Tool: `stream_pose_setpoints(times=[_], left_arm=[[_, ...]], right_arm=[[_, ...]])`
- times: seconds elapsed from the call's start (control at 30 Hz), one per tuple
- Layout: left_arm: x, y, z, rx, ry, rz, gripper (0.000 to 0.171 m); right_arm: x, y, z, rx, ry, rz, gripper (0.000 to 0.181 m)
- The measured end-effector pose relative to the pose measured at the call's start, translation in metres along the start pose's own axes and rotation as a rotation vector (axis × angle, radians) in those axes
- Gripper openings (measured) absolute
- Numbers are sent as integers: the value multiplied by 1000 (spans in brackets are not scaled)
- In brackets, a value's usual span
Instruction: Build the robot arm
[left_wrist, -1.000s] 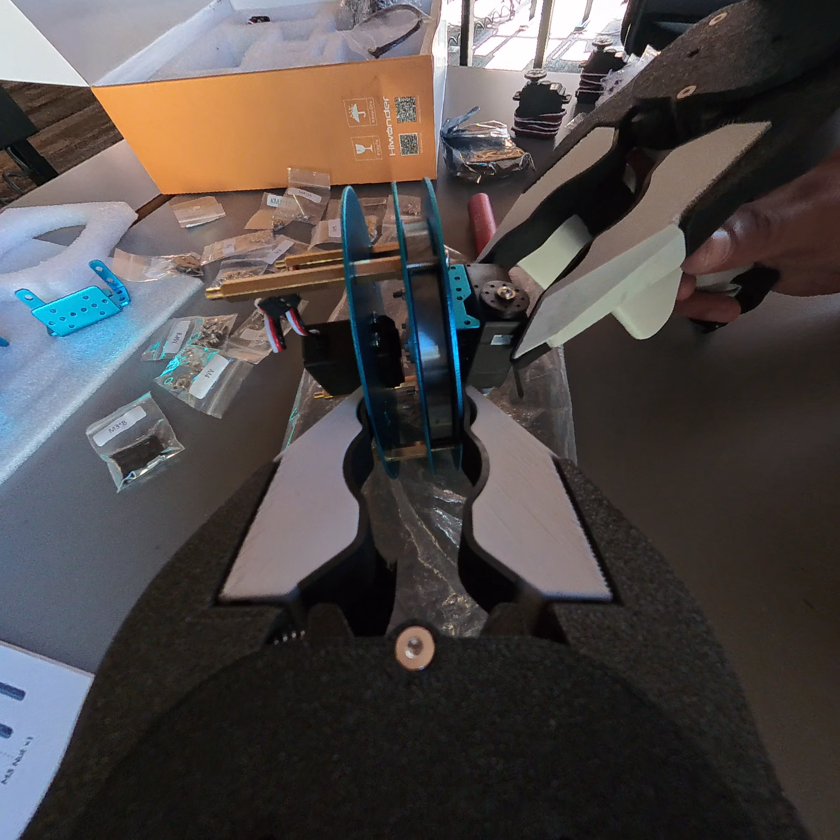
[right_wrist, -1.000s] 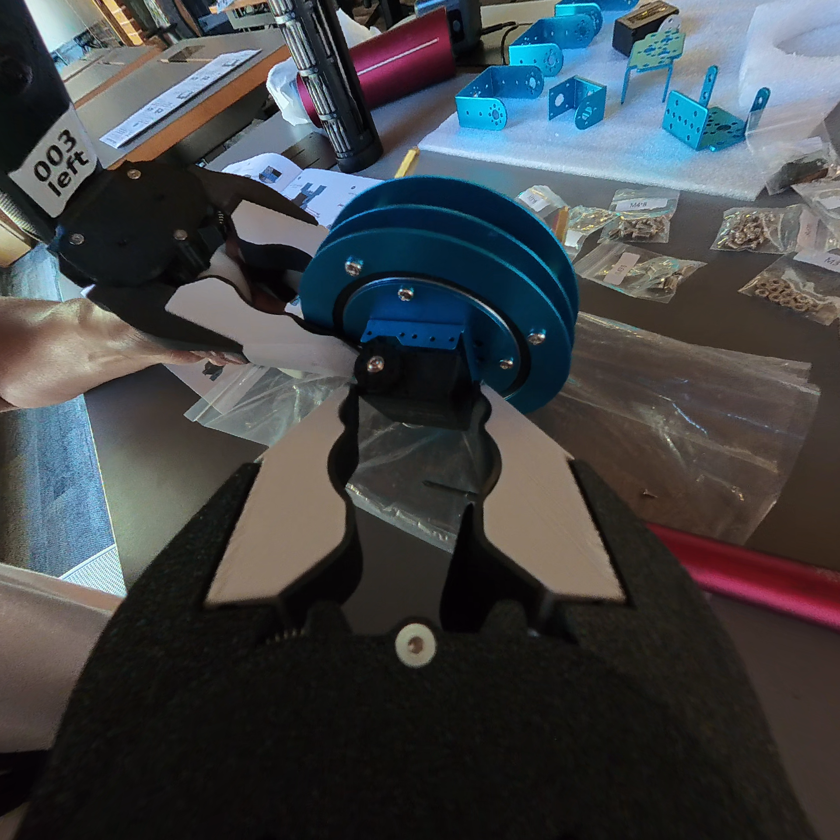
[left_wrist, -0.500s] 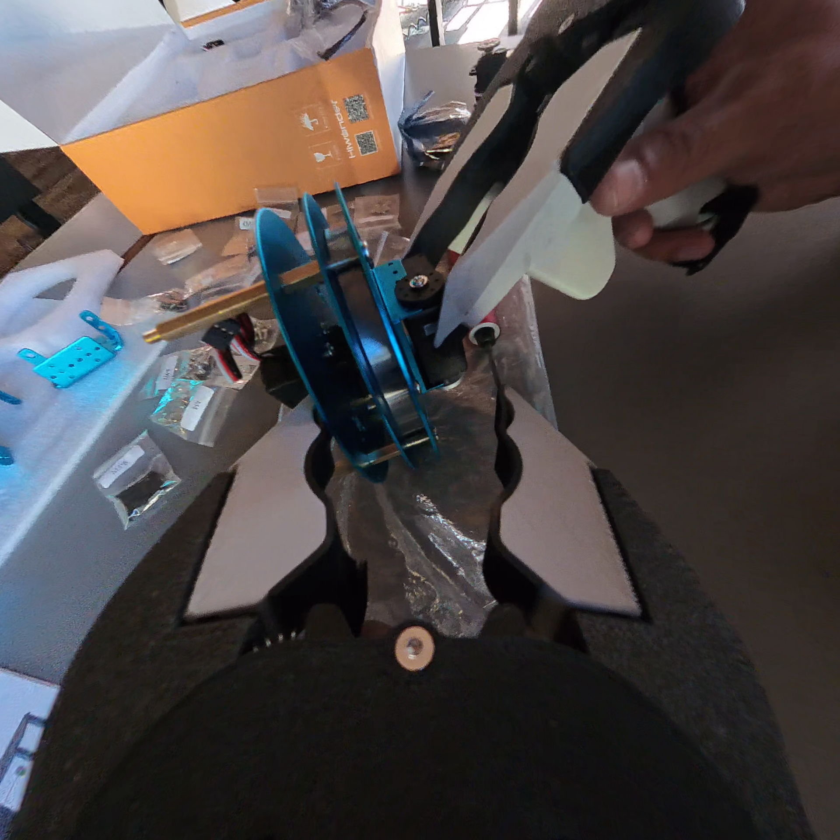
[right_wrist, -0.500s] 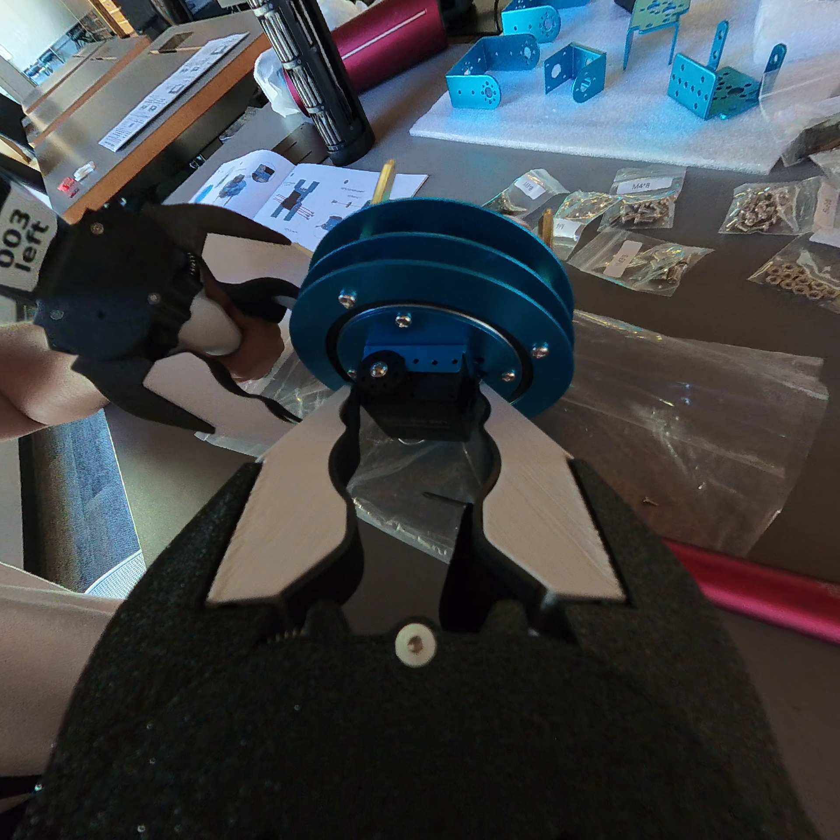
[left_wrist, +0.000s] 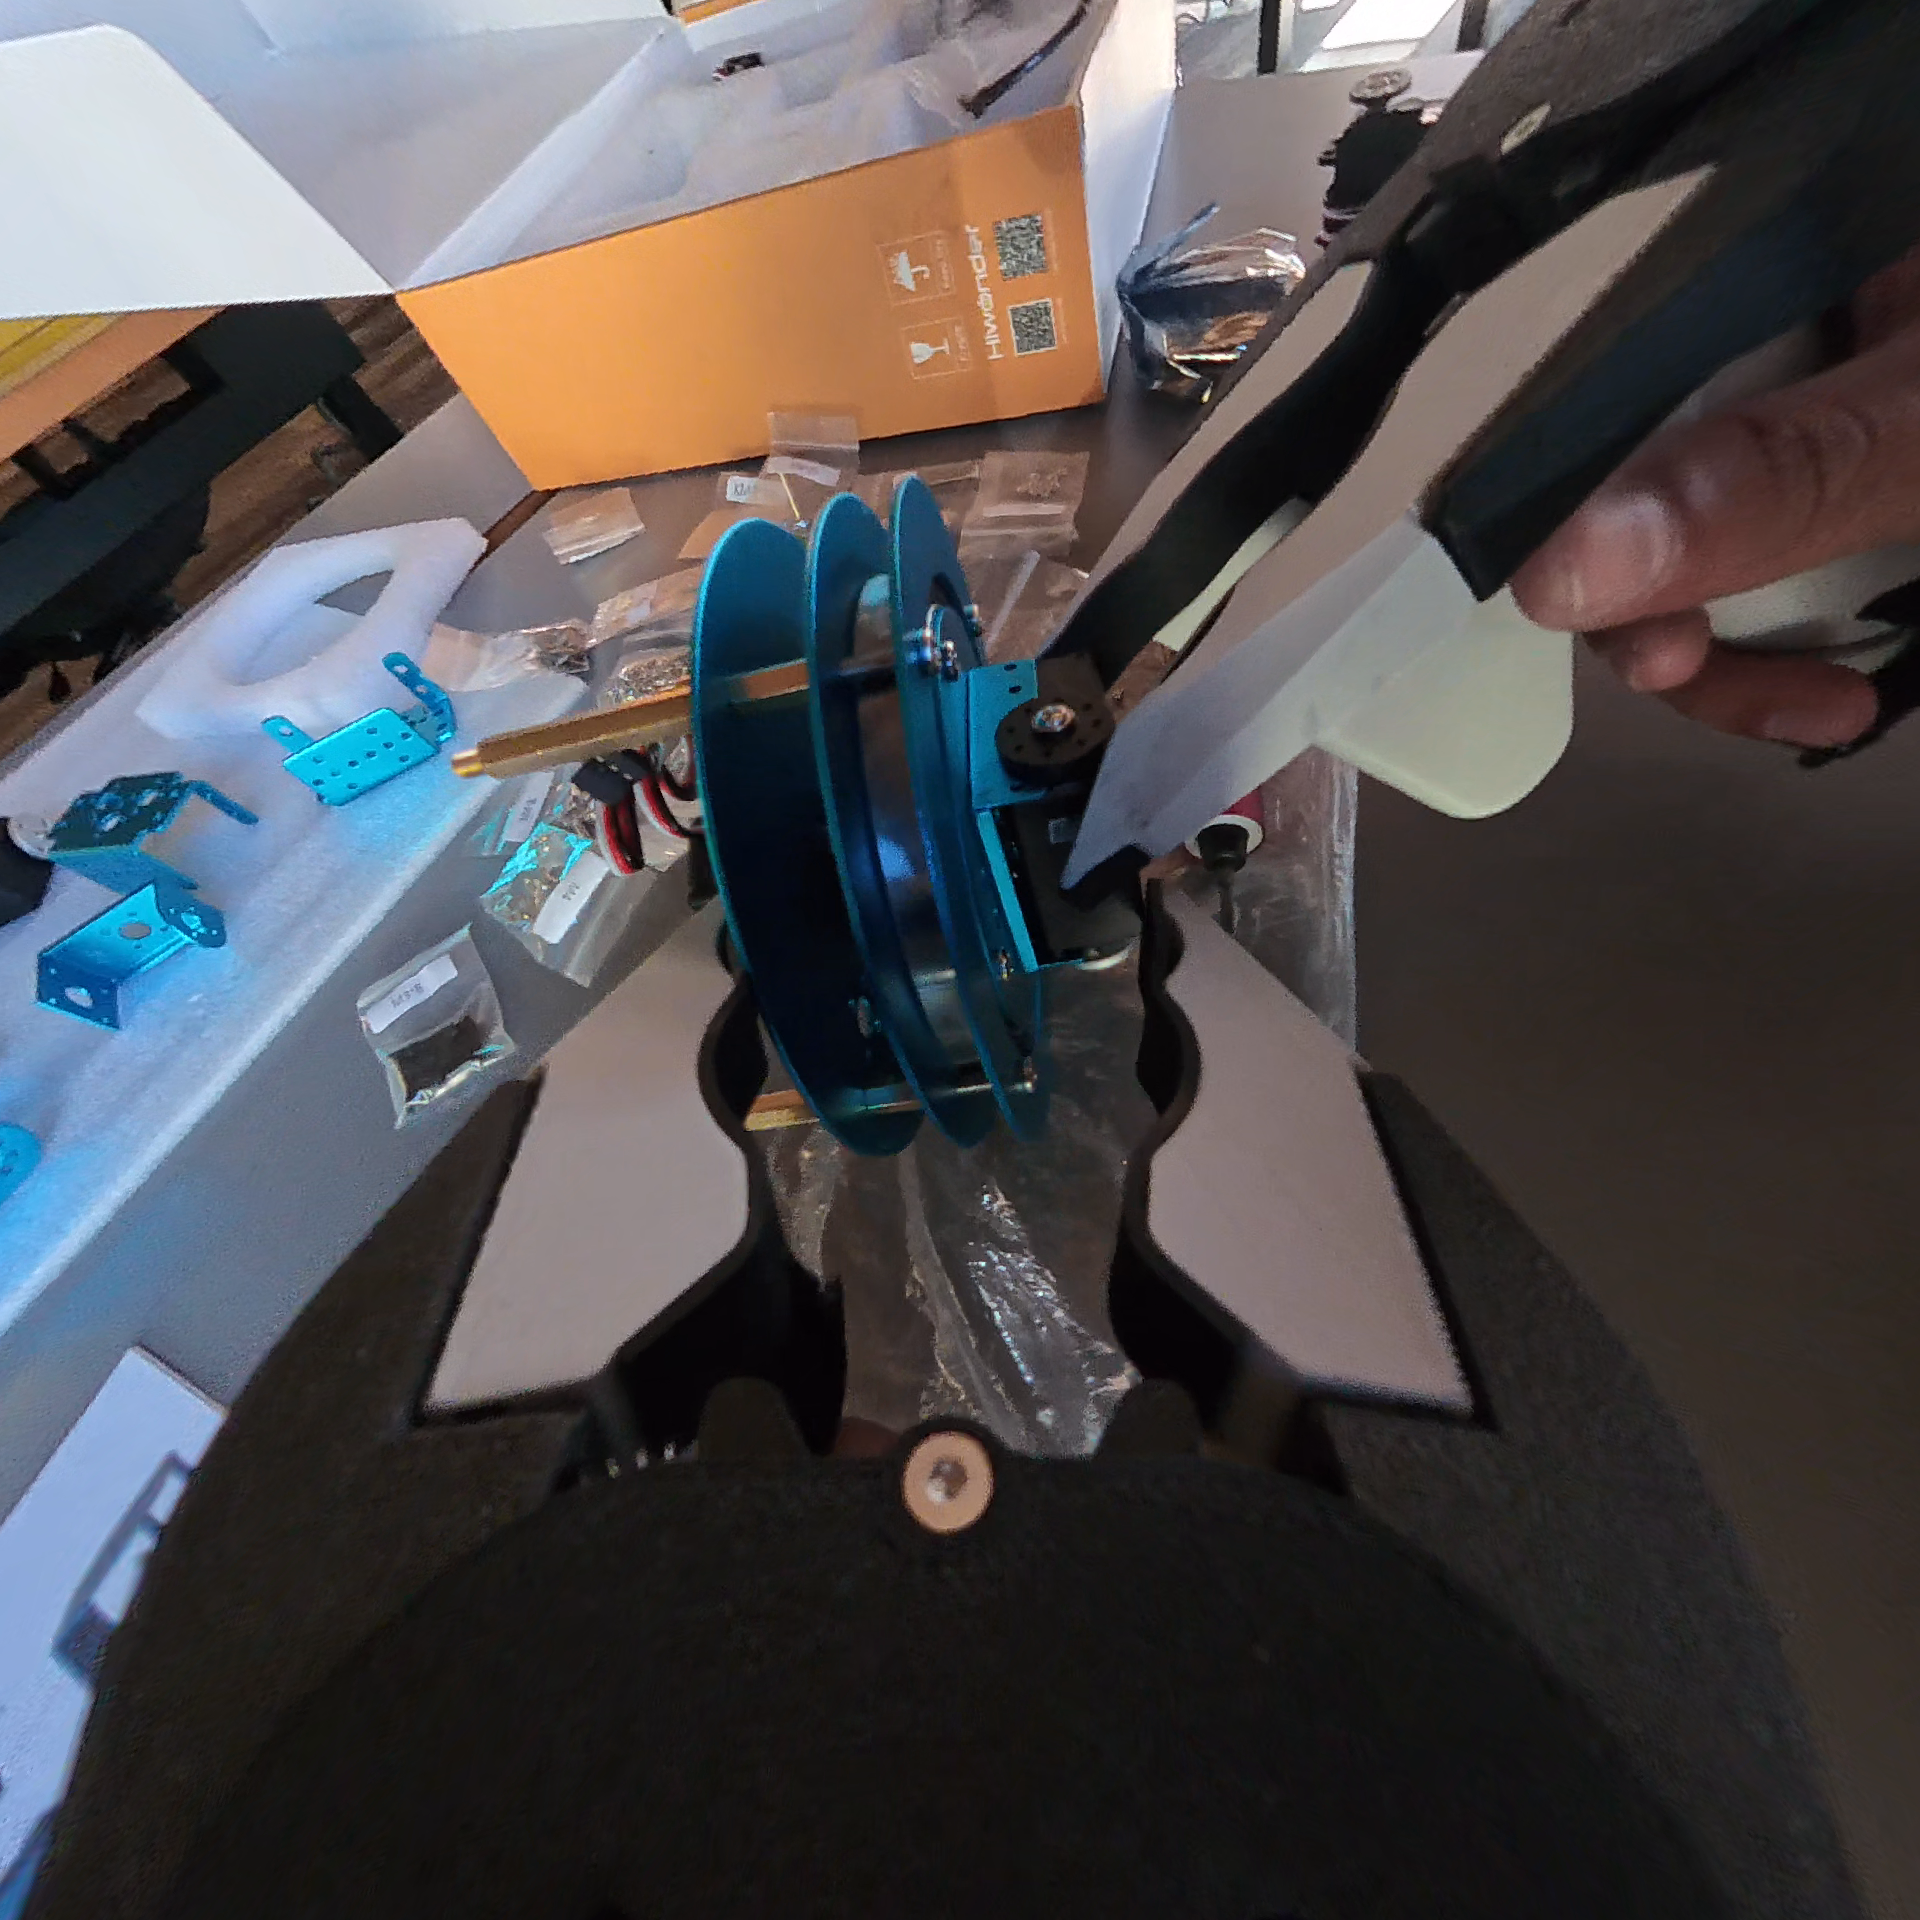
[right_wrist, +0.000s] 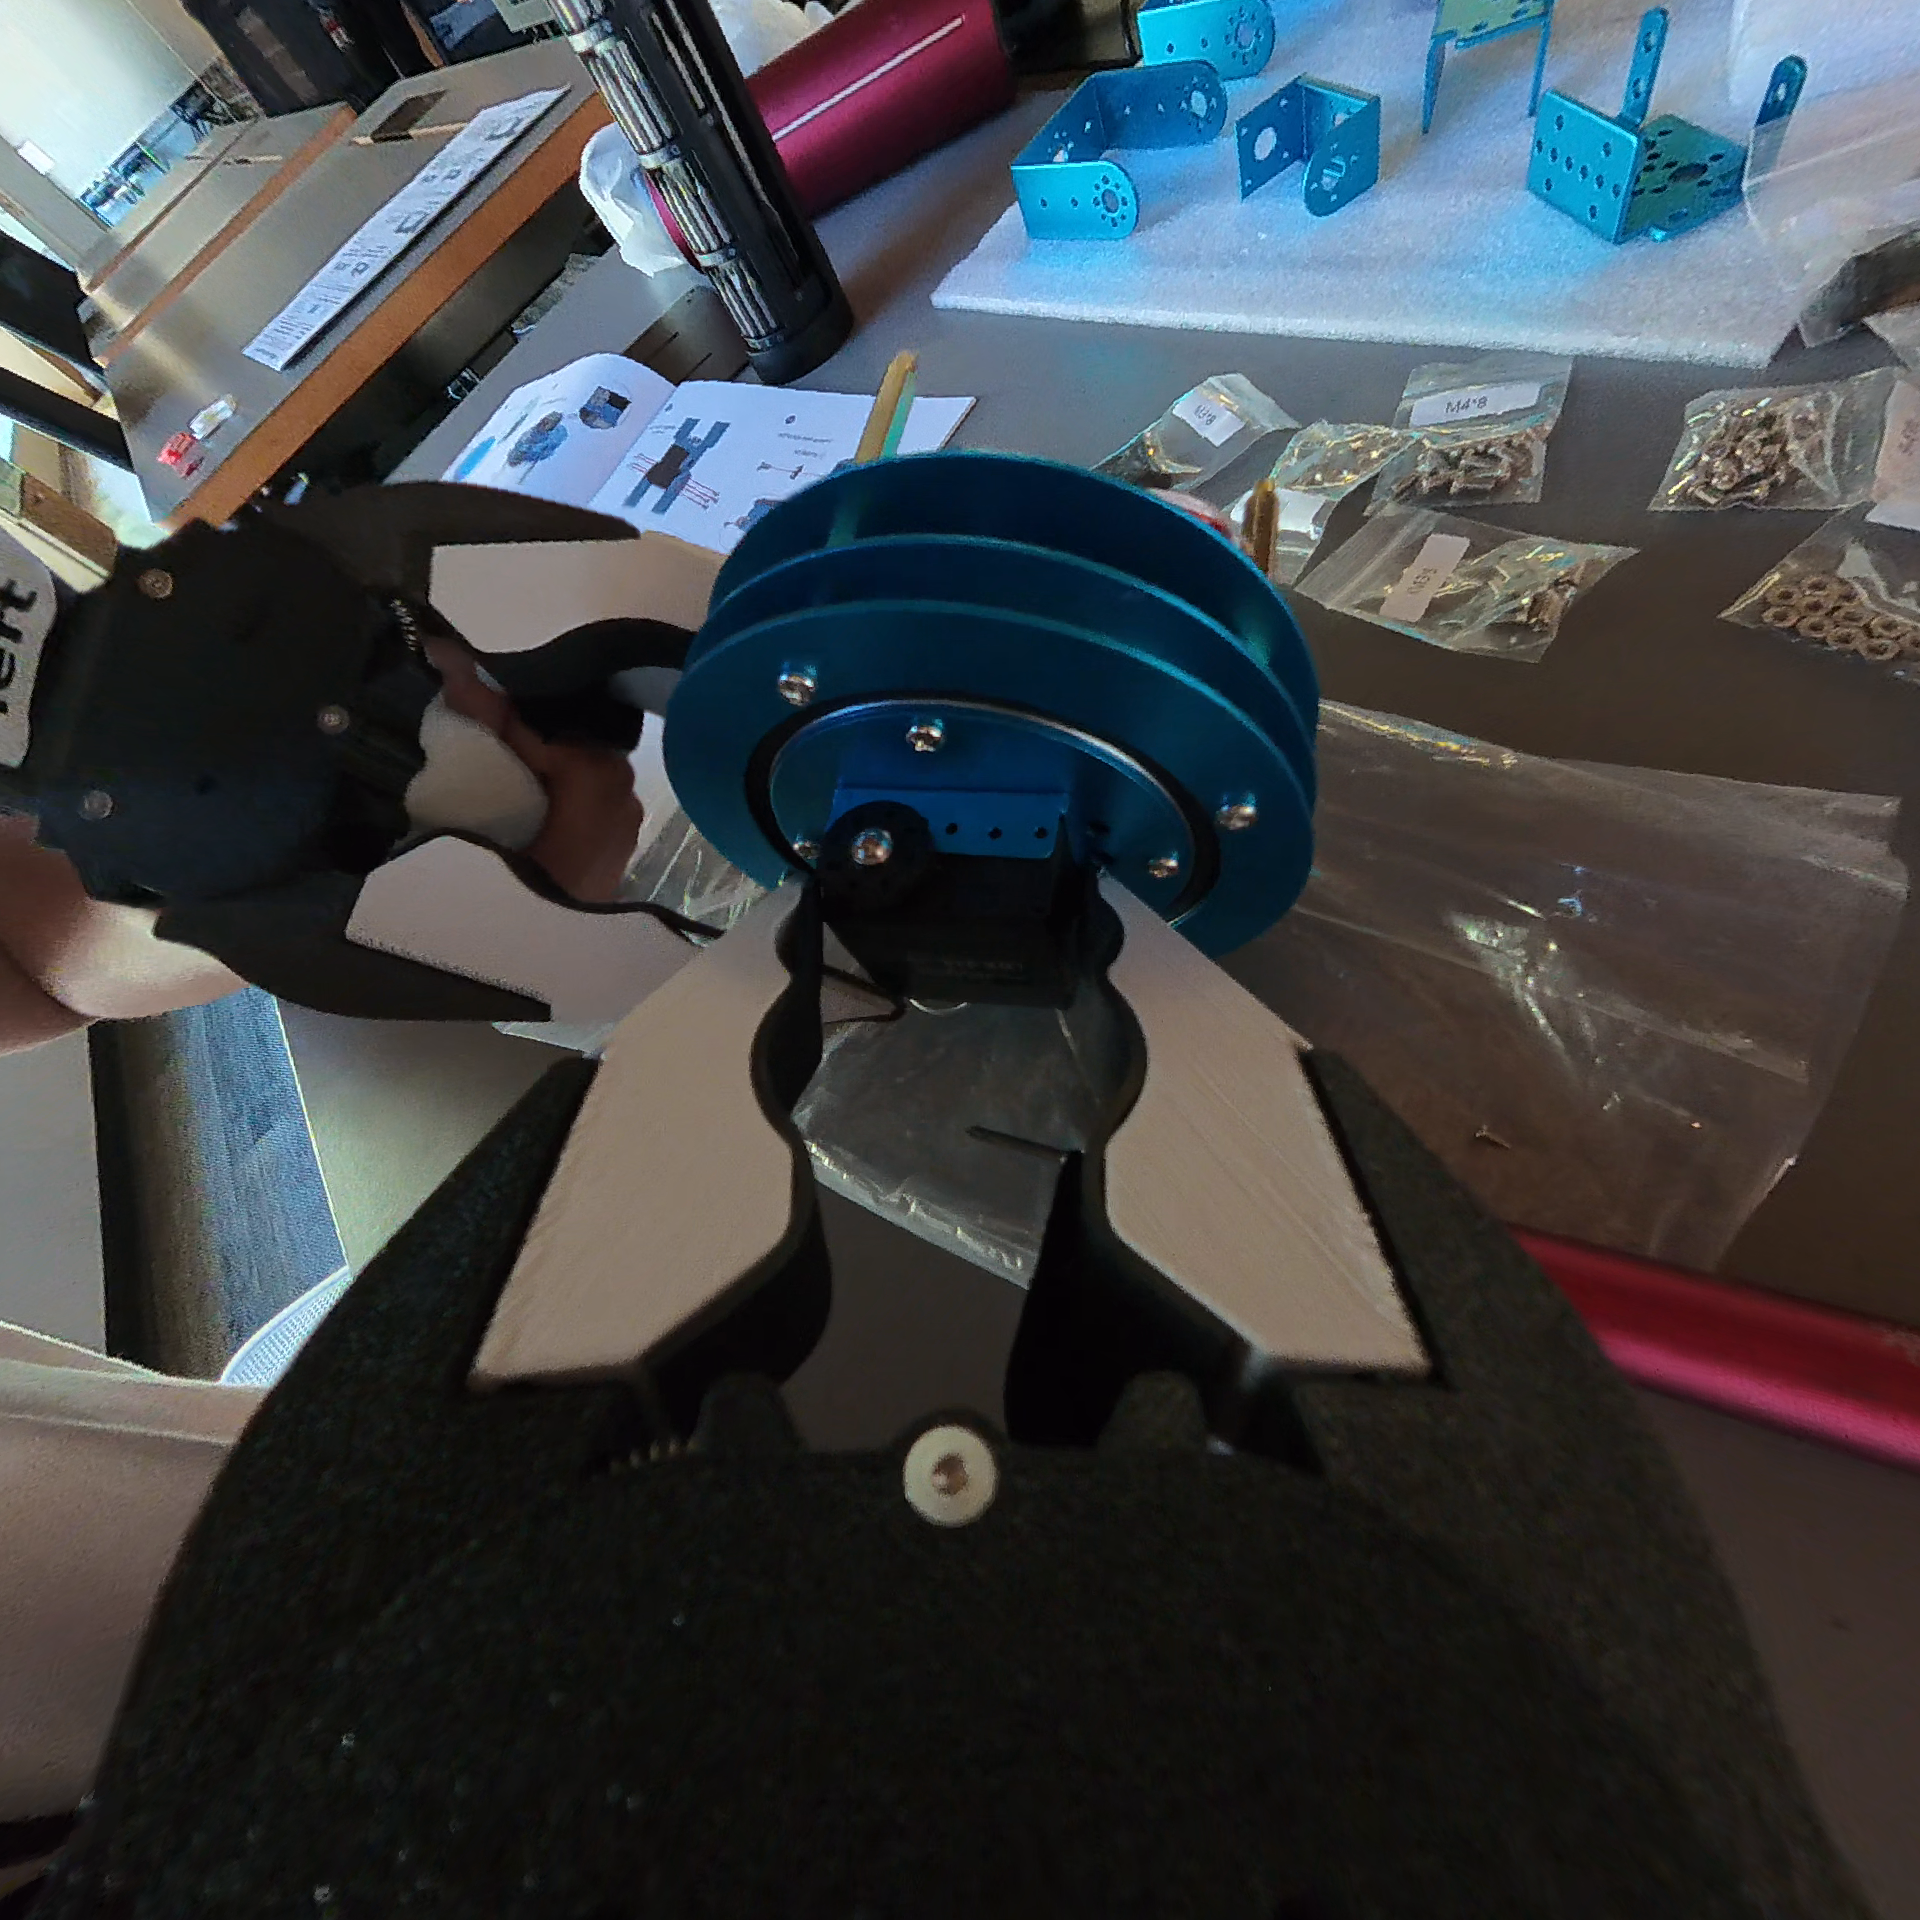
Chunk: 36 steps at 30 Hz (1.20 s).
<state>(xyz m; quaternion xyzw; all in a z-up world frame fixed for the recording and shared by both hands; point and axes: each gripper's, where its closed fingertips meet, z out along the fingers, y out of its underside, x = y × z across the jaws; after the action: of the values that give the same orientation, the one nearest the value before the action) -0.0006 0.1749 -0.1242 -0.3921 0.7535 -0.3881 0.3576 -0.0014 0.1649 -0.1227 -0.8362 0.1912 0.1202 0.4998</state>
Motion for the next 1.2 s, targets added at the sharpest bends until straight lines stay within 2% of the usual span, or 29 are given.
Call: stream_pose_setpoints(times=[0.17,0.2,0.23,0.27,0.37,0.4,0.47,0.63,0.7,0.77,0.83,0.9,1.07,1.13,1.2], left_arm=[[2,0,-2,20,-8,-9,63],[2,0,-3,23,-9,-11,57],[-1,0,-4,31,-25,-9,40],[-1,1,-5,39,-28,-3,39],[0,1,-5,41,-11,6,40],[0,2,-5,41,-11,11,40],[0,2,-5,43,-5,6,39],[-2,4,-6,30,17,-2,38],[-2,5,-6,34,24,0,37],[-1,5,-7,40,24,-2,38],[-1,5,-7,40,18,-2,38],[-1,5,-7,42,10,-1,38],[0,7,-9,35,1,0,38],[0,7,-10,39,4,3,38],[0,7,-10,42,13,-4,38]], right_arm=[[-3,-2,-1,8,-30,14,56],[-3,-2,-2,13,-44,18,57],[-4,-3,-3,17,-57,23,57],[-7,-3,-5,21,-87,23,53],[-15,2,-4,7,-174,11,11],[-13,6,-1,-6,-178,-6,13],[-6,8,0,-14,-176,-14,38],[12,-1,-52,32,-148,-58,38],[11,15,-74,-34,-98,-38,40],[4,45,-85,-142,-43,-8,51],[-2,76,-86,-236,46,45,59],[-16,91,-80,-255,69,118,65],[-19,97,-66,-265,189,47,59],[-25,92,-58,-242,143,62,63],[-31,90,-52,-245,90,59,60]])
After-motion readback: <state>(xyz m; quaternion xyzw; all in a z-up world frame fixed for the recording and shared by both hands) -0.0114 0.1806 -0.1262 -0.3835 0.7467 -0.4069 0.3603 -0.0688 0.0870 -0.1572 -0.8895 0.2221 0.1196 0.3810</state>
